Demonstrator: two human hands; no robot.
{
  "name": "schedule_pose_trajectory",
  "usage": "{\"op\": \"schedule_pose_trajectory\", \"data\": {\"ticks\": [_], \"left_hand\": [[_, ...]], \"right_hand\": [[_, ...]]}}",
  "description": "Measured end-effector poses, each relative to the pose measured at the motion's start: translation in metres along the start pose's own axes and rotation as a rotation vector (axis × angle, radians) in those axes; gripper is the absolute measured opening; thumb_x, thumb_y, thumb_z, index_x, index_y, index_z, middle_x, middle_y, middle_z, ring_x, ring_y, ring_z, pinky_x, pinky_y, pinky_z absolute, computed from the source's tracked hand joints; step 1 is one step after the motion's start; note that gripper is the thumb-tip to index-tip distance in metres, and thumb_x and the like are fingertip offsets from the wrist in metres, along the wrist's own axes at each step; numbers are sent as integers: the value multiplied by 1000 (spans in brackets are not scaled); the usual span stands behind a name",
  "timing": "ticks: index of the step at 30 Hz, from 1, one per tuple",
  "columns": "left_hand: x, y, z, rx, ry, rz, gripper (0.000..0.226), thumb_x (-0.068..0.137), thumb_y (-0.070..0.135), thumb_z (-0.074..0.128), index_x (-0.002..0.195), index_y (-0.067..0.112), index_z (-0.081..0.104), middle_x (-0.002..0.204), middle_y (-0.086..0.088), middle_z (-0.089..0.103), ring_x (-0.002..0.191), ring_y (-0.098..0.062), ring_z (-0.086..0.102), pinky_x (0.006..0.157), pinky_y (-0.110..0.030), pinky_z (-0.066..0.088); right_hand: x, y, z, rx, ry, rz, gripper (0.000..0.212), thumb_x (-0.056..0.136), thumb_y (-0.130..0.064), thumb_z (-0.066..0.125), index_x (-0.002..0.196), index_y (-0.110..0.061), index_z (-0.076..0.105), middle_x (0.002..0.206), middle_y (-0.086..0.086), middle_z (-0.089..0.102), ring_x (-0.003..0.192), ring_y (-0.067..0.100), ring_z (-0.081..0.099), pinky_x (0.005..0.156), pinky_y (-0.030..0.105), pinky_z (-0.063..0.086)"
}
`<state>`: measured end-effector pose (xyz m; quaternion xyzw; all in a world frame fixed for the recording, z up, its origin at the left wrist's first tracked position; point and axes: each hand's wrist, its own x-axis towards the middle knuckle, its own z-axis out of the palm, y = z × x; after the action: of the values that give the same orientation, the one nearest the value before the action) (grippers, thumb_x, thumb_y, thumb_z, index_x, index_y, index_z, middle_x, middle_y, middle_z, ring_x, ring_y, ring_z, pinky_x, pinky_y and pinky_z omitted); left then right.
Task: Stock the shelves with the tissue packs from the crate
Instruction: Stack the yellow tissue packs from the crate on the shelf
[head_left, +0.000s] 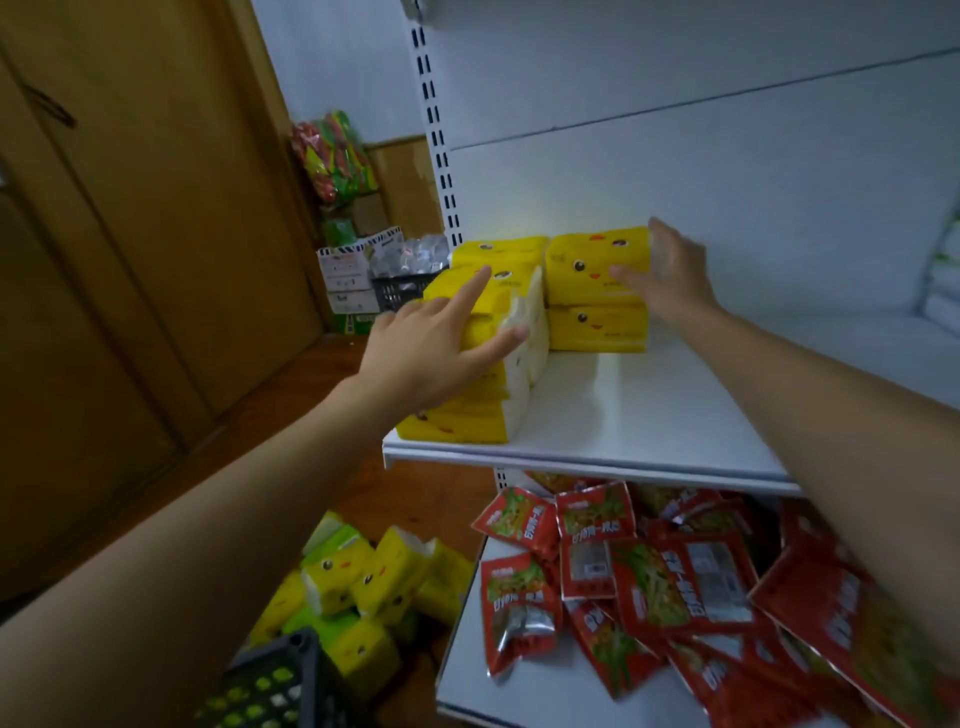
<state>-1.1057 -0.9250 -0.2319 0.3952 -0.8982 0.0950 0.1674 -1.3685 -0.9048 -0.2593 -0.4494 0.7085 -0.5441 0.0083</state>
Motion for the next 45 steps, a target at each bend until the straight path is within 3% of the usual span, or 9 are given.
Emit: {"op": "schedule_pose_trajectory", "data": {"ticks": [3,8,16,20,23,27,32,38,45], "left_hand": [[-8,-5,-9,-80,6,-1,91,70,84,8,148,39,4,148,-4,37,133,-29,38,109,-51,28],[-50,-32,-28,-228,150,-29,75,84,69,24,149,33,16,147,-6,39,132,-27,38,107,-45,28],[-178,-136,-19,-189,103,-317,67,93,61,32,149,28,17,148,-11,36,134,-30,36,104,-42,32],[-255,-183,12,-234,26,-399,66,93,56,35,150,26,17,149,-8,36,135,-28,36,104,-40,34],[-310,-212,39,-277,-68,-474,70,91,59,36,150,27,14,151,-6,33,136,-26,34,106,-40,33],[-368,-243,73,-363,-164,-588,71,92,57,38,150,26,13,151,-8,32,138,-25,32,106,-39,32],[-421,-269,110,-500,-316,-693,69,95,49,40,151,21,11,153,-10,28,140,-24,27,109,-36,27],[-430,-279,149,-603,-501,-722,64,97,44,39,150,19,13,154,-11,25,142,-23,22,114,-34,21],[-422,-264,191,-470,-828,-657,57,98,47,34,149,37,11,154,-11,21,142,-29,20,114,-38,19]], "right_hand": [[-13,-26,-16,-24,22,-114,72,85,-32,65,145,-16,28,149,15,22,140,23,20,114,28,17],[-69,-70,-8,27,-76,-310,61,88,-24,62,141,-14,34,146,12,27,138,17,25,99,6,15],[-183,-152,46,13,-250,-501,64,85,-39,57,141,-20,35,148,7,29,139,17,23,104,15,15],[-260,-184,106,104,-420,-514,67,82,-40,60,142,-21,34,150,5,27,136,8,21,103,11,14],[-320,-191,166,169,-613,-466,69,80,-40,61,141,-23,35,149,5,28,134,5,24,99,4,15],[-388,-178,232,195,-786,-318,67,84,-32,66,142,-24,34,150,3,28,139,12,23,108,19,18],[-448,-144,281,103,-979,-143,70,85,-37,63,145,-26,28,151,2,24,141,14,20,110,27,20],[-480,-108,307,6,-1065,72,72,83,-41,65,145,-27,29,149,6,26,139,21,24,111,35,22],[-510,-72,315,-59,-1171,281,82,80,-35,71,146,-27,24,151,8,22,138,25,23,110,36,25]]}}
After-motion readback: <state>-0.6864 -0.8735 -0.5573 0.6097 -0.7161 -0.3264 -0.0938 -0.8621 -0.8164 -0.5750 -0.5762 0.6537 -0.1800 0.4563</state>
